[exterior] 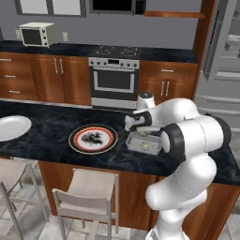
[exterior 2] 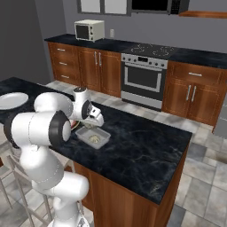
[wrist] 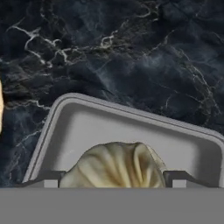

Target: Place two dumplings into each of the tupperware containers and then place the containers in the fridge.

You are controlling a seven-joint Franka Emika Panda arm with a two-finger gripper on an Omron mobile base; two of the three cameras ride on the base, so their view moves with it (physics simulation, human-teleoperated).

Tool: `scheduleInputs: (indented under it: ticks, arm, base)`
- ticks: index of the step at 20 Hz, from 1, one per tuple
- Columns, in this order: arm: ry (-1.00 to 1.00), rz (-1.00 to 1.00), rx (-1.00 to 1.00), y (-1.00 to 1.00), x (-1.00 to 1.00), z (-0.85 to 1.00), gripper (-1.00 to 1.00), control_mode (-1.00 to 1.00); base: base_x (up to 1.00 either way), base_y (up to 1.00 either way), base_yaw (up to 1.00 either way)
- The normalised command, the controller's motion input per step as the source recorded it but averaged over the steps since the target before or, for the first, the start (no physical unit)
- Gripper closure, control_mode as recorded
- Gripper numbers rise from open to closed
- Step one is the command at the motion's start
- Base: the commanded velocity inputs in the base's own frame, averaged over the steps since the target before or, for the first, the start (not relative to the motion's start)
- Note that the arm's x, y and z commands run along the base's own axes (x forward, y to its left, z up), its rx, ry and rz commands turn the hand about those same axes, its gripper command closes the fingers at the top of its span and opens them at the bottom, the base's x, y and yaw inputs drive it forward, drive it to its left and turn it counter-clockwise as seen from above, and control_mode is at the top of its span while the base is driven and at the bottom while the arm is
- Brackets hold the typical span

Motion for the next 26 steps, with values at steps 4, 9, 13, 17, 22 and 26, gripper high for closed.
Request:
scheduleInputs:
  ticks: [4,9,13,17,22,26]
  arm:
    - [0.05,-0.09,-0.05,0.00,0.18,-0.58,1.00,-1.00]
    - [0.05,-0.10,-0.05,0.00,0.13,-0.52,1.00,-1.00]
    - [0.00,-0.11,-0.01,0.00,0.02,-0.25,-1.00,-1.00]
    - [0.00,-0.11,0.00,0.00,-0.20,-0.07,-1.00,-1.00]
    - [0.00,-0.10,0.00,-0.01,-0.40,0.00,-1.00,-1.00]
    - [-0.03,-0.04,0.00,0.00,-0.26,0.20,-1.00,-1.00]
  base:
    - [0.00,0.00,0.00]
    - [0.00,0.00,0.00]
    - [0.00,0.00,0.00]
    - [0.00,0.00,0.00]
    - [0.00,0.00,0.00]
    - [0.00,0.00,0.00]
